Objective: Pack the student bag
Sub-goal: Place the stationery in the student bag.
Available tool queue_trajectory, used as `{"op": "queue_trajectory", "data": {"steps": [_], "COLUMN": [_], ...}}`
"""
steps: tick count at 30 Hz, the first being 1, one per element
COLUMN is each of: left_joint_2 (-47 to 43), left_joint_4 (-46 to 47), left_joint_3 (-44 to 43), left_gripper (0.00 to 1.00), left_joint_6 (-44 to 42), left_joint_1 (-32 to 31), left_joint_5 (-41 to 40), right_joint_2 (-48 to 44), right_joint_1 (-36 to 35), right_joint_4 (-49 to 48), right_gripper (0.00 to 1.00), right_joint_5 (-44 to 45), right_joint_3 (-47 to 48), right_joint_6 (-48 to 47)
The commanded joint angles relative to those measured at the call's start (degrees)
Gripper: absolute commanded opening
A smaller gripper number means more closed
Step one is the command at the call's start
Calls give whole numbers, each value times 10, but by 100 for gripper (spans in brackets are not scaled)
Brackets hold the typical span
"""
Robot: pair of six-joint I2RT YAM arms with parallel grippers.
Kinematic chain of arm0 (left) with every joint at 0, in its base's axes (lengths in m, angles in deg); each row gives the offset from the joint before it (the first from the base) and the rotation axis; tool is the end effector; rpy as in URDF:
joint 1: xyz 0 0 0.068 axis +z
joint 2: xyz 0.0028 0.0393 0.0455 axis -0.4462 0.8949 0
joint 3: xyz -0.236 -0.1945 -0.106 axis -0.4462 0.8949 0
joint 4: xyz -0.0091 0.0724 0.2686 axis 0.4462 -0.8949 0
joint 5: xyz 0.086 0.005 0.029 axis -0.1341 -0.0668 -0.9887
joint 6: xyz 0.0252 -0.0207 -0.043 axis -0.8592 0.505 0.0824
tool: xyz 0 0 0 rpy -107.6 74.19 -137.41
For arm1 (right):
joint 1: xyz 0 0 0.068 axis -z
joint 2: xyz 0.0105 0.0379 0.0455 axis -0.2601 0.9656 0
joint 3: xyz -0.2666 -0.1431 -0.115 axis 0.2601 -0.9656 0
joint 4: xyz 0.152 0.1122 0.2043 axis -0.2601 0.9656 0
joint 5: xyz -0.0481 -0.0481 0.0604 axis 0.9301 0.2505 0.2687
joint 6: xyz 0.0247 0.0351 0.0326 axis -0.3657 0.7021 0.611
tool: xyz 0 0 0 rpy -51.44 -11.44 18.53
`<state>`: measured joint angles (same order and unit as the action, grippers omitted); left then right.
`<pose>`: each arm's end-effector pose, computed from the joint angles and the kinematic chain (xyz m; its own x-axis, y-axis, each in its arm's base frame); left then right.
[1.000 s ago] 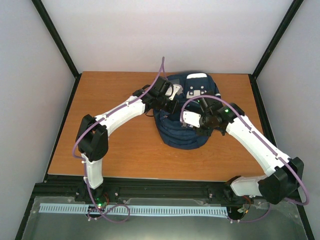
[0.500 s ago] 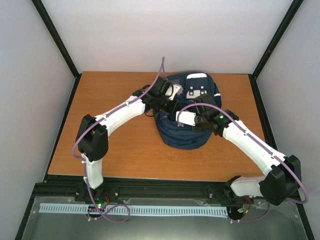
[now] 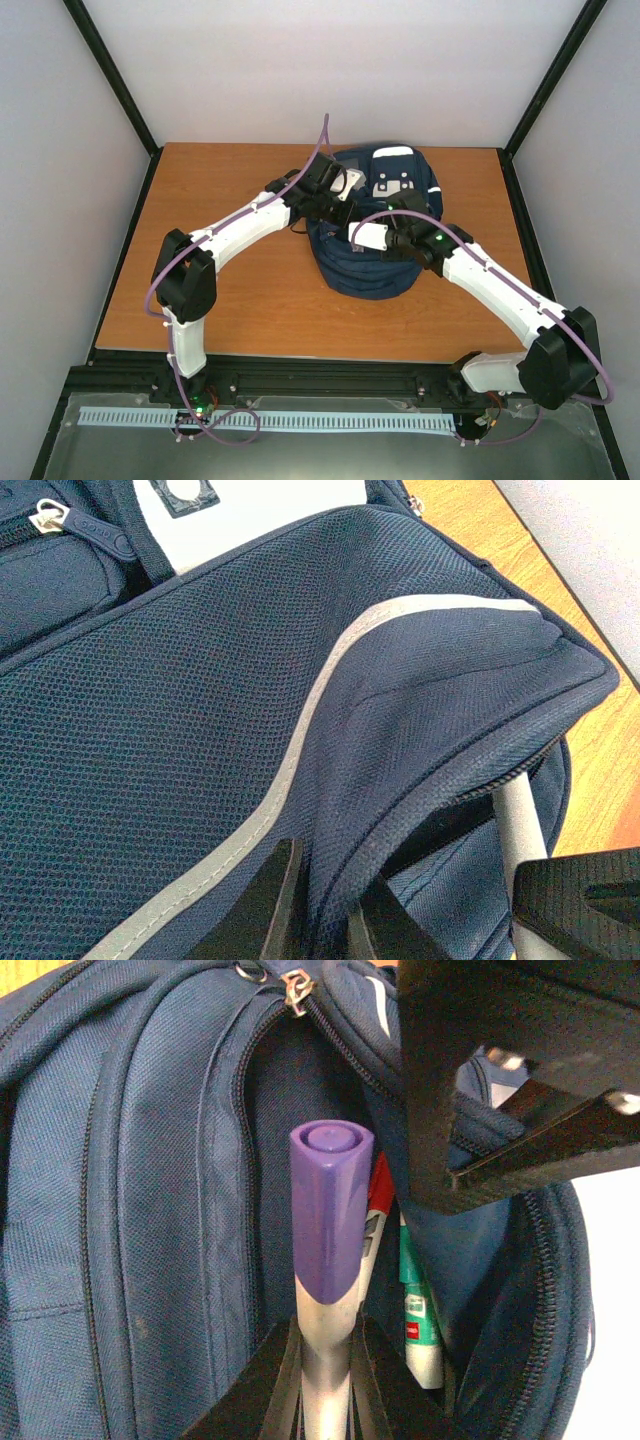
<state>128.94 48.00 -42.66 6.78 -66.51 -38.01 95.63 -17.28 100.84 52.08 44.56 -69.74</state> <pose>0.3513 -0.3096 0.3266 -0.7376 0.3058 -0.6020 0.6095 0.6853 -0.3987 0.2367 0.1488 0.3303 0.2053 -0.9372 -0.2819 -0.7757 0.0198 -0.6307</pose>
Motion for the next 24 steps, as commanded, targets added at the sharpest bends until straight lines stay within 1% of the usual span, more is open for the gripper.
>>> {"op": "queue_trajectory", "data": {"steps": [1, 5, 9, 13, 16, 21, 24], "left_joint_2": [-20, -20, -20, -22, -21, -21, -24], "left_joint_4": [-3, -2, -4, -4, -5, -3, -4], "left_joint_3": [-33, -32, -33, -33, -33, -34, -33], "left_gripper": [8, 8, 8, 8, 8, 8, 8], "left_joint_6": [16, 16, 16, 15, 16, 20, 19], "left_joint_1": [-1, -1, -1, 0, -1, -1, -1], "left_joint_5": [28, 28, 29, 26, 28, 35, 34], "right_joint_2": [10, 21, 52, 62, 79, 108, 116], "right_joint_1": [-5, -5, -5, -5, -4, -2, 0], "right_joint_4": [-4, 2, 2, -50, -70, -112, -154], "right_gripper": [4, 5, 5, 4, 4, 5, 6], "right_joint_5": [-23, -51, -51, -31, -12, 40, 73], "right_joint_3": [21, 13, 17, -4, -14, -36, -54], "right_joint_6": [-14, -31, -34, -35, -45, -72, -84]}}
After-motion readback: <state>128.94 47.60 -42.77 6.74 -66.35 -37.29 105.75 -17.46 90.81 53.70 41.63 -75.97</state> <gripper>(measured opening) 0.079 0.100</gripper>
